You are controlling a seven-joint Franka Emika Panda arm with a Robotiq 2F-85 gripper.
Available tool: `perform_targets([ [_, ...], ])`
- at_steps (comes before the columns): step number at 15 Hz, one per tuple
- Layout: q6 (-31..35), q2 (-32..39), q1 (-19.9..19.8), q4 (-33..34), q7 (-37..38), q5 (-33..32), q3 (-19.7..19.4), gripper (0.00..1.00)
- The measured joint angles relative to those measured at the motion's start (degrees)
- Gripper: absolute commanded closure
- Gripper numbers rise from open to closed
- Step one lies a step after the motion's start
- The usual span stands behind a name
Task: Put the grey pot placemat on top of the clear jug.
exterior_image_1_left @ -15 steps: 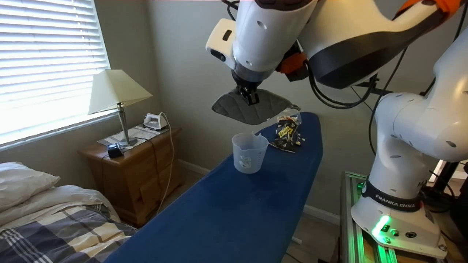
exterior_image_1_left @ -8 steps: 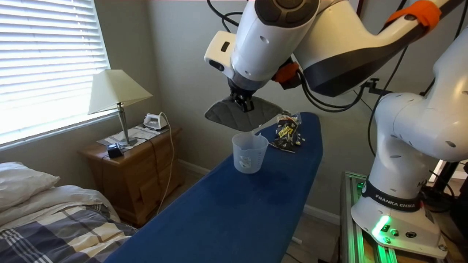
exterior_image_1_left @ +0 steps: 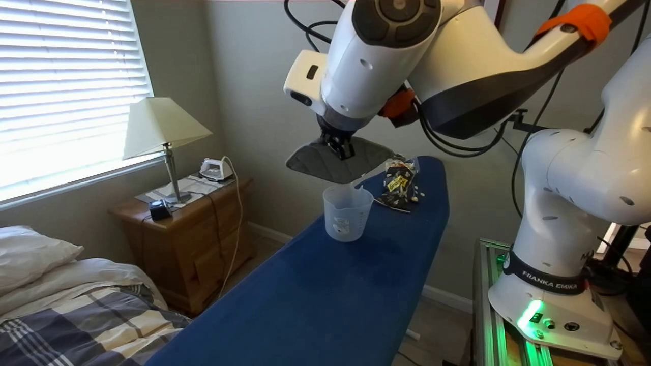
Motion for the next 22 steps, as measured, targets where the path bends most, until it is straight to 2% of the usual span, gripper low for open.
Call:
perform_targets([
  [12, -0.68, 0.26, 0.08, -2.16, 0.42, 0.13, 0.29, 0.97],
  [22, 2.05, 1.88, 0.3, -2.56, 5.92, 2.04, 0.43, 0.97],
])
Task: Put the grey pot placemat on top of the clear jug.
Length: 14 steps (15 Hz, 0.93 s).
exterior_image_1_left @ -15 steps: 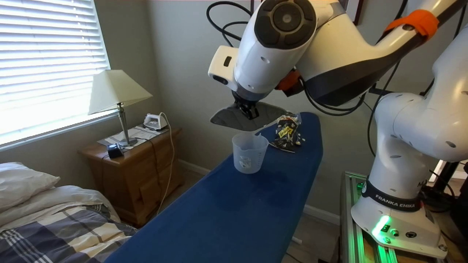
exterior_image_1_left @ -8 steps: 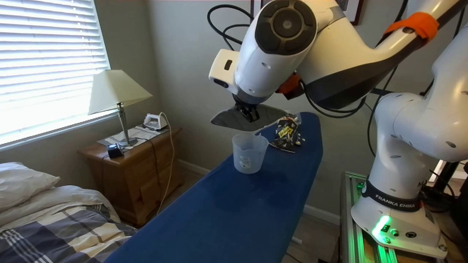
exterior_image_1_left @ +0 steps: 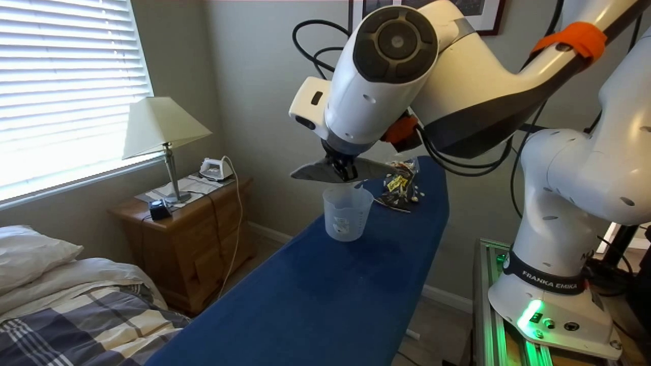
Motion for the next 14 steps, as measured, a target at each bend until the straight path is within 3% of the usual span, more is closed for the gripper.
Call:
perform_targets([
  [6, 5.7, 0.41, -0.29, -0.36, 4.07, 3.49, -0.27, 0.97],
  [14, 5.95, 0.43, -1.13, -1.91, 6.08, 6.85, -0.27, 0.97],
])
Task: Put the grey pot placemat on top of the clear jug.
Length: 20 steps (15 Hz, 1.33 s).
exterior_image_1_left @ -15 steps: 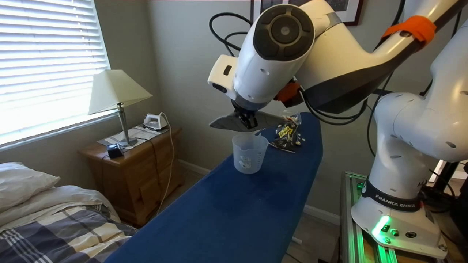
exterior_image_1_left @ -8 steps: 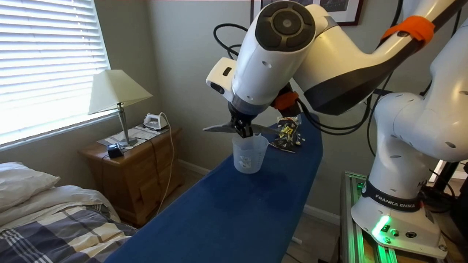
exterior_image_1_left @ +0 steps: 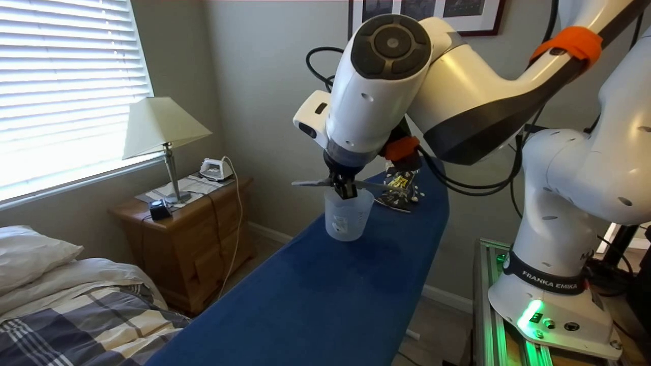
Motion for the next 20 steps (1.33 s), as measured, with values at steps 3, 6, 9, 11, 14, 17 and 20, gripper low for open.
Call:
perform_targets([
  [3, 1.7, -0.07, -0.54, -0.73, 2.05, 0.0, -0.01, 0.97],
  [6, 4.25, -0.14, -1.44, -1.46, 4.24, -0.02, -0.08, 0.97],
  [9, 5.53, -0.14, -2.26, -1.64, 5.07, -0.03, -0.08, 0.97],
  [11, 5.9, -0.14, -2.56, -1.85, 5.27, -0.03, -0.08, 0.97],
  [14, 6.08, -0.14, -2.68, -2.32, 5.32, -0.03, -0.08, 0.97],
  [17, 6.6, -0.08, -2.68, -3.0, 5.32, -0.03, -0.07, 0.97],
  [20, 7.37, -0.03, -2.68, -3.46, 5.31, -0.03, -0.07, 0.84],
])
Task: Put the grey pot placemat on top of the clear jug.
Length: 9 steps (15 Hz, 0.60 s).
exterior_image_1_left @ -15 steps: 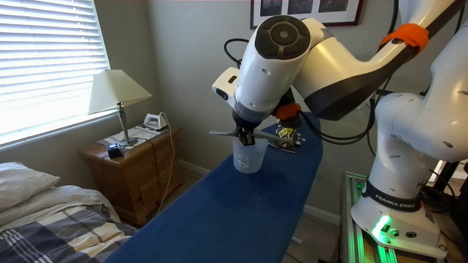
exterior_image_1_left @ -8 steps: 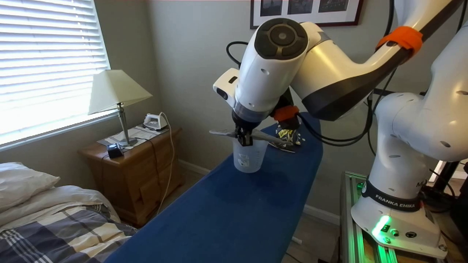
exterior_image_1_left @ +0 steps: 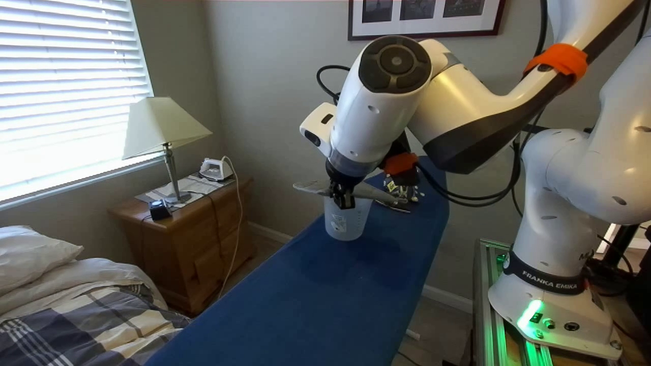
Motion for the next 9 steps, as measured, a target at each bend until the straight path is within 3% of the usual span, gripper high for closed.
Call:
perform_targets([
  [1, 0.23, 0.0, 0.0, -0.14, -0.01, 0.0, 0.0, 0.64],
  [9, 1.6, 0.0, 0.0, -0.54, -0.05, 0.0, 0.02, 0.1],
])
